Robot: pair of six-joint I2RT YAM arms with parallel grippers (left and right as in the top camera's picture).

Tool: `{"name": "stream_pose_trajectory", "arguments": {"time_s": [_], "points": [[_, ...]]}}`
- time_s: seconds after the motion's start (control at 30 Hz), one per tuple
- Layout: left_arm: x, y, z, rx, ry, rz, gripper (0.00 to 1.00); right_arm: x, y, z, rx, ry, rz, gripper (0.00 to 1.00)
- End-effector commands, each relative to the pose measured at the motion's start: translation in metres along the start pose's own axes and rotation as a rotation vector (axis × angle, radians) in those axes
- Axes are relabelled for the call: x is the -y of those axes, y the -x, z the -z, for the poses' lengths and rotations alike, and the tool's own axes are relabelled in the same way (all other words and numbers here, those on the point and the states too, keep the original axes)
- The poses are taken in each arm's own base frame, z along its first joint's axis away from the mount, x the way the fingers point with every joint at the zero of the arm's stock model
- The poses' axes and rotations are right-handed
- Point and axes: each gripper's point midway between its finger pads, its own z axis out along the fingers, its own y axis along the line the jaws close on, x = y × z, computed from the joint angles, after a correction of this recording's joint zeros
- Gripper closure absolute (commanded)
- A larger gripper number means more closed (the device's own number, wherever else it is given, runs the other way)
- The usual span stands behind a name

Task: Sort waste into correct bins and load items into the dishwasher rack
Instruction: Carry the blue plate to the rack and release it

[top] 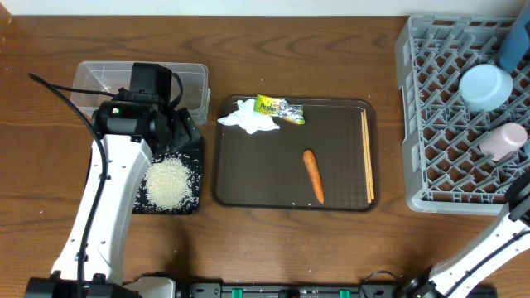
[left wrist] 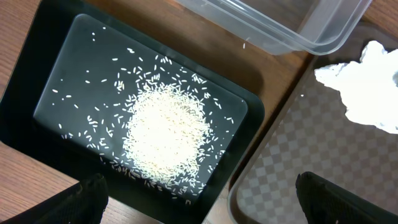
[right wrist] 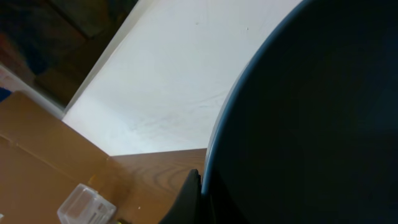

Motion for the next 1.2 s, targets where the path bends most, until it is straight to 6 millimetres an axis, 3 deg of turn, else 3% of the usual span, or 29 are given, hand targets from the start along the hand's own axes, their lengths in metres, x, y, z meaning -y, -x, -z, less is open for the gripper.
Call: {"name": "stream_pose_trajectory", "arguments": {"time_s": [0.0,0.3,0.63,0.87,1.07,1.17], "points": [[-0.001,0.004,0.003,0.015,0.002,0.015,0.01,0.0,-0.003,-0.003,-0.014,0.016,-0.053,0.99],[-0.001,0.004,0.003,0.015,0.002,0.015,0.01,0.015,-0.012,0.014,-0.021,-0.026,-0.224,0.99],[-0.001,0.004,0.003,0.015,0.002,0.015,0.01,0.032,-0.017,0.037,-0.005,-0.081,-0.312,0.99],[-0.001,0.004,0.003,0.015,0.002,0.015,0.01,0.048,-0.031,0.047,-0.009,-0.158,-0.358,0.97],[-0.001,0.004,0.003,0.015,0.002,0.015,0.01,0.083,-0.055,0.074,-0.022,-0.519,-0.449,0.95],[-0.001,0.004,0.003,0.015,0.002,0.015,0.01,0.091,-0.064,0.099,-0.053,-0.744,-0.452,0.85]]}}
